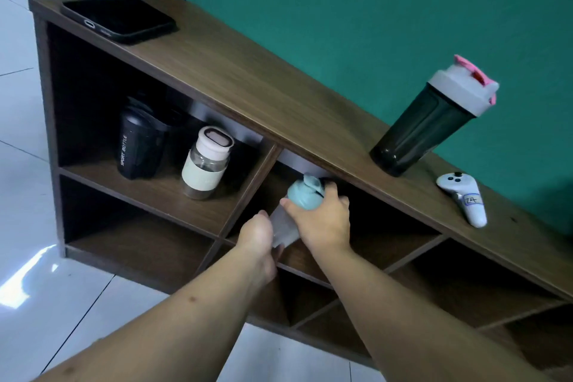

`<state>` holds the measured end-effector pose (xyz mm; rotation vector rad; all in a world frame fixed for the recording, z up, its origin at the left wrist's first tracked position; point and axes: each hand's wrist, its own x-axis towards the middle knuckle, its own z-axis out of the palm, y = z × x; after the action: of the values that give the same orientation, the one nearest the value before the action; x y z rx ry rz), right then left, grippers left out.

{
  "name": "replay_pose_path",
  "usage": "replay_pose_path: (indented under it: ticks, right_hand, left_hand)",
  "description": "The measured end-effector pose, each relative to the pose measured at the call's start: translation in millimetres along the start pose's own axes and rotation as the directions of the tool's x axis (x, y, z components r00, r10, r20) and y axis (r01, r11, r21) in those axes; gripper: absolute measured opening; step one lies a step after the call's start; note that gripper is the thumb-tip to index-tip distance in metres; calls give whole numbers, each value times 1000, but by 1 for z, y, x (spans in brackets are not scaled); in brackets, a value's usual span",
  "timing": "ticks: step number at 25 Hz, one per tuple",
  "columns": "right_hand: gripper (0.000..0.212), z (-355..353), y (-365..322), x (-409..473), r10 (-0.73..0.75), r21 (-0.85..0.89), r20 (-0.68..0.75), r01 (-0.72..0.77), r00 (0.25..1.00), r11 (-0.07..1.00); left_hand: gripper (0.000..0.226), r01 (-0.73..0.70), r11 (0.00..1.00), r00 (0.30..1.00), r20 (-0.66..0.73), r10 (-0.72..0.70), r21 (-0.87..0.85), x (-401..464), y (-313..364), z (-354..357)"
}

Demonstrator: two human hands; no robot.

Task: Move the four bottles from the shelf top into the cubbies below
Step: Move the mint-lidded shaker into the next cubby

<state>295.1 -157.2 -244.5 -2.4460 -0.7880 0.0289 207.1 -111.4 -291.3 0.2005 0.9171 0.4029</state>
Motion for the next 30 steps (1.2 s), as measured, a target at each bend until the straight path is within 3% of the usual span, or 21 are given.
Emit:
replay_pose_path:
  ticks: [5, 13, 17, 21, 23, 26, 28, 30]
  right_hand:
    - [84, 30, -2, 30, 34, 3, -8, -34, 999, 999]
    - [97, 46, 9, 34, 17, -13, 21, -17, 1000, 1000]
    - [96, 54, 8, 40, 7, 14, 35, -7, 999, 1000]
    - [98, 59, 6, 43, 32, 33, 70, -34, 997, 999]
    - [102, 52, 6, 39, 38, 47, 105, -43, 994, 998]
    - [103, 28, 7, 22, 49, 87, 148, -63, 988, 994]
    - [86, 0, 5, 0, 17, 87, 155, -31, 988, 996]
    - [56, -40, 3, -20, -49, 103, 118, 37, 992, 994]
  left_hand:
    - [48, -4, 984, 998, 64, 15, -177, 34, 4, 3]
    - [46, 66, 953, 991, 131, -28, -296, 50, 2, 0]
    - [30, 55, 931, 988, 154, 2, -360, 52, 1, 3]
    - [41, 18, 909, 984, 170, 58, -416, 55, -1, 1]
    - [43, -24, 939, 988, 138, 76, -343, 54, -3, 1]
    - [47, -86, 992, 992, 79, 94, -97, 42, -18, 3]
    - [46, -105, 991, 992, 73, 99, 88, 15, -31, 10]
    - [44, -124, 971, 985, 140, 97, 203, -19, -43, 27]
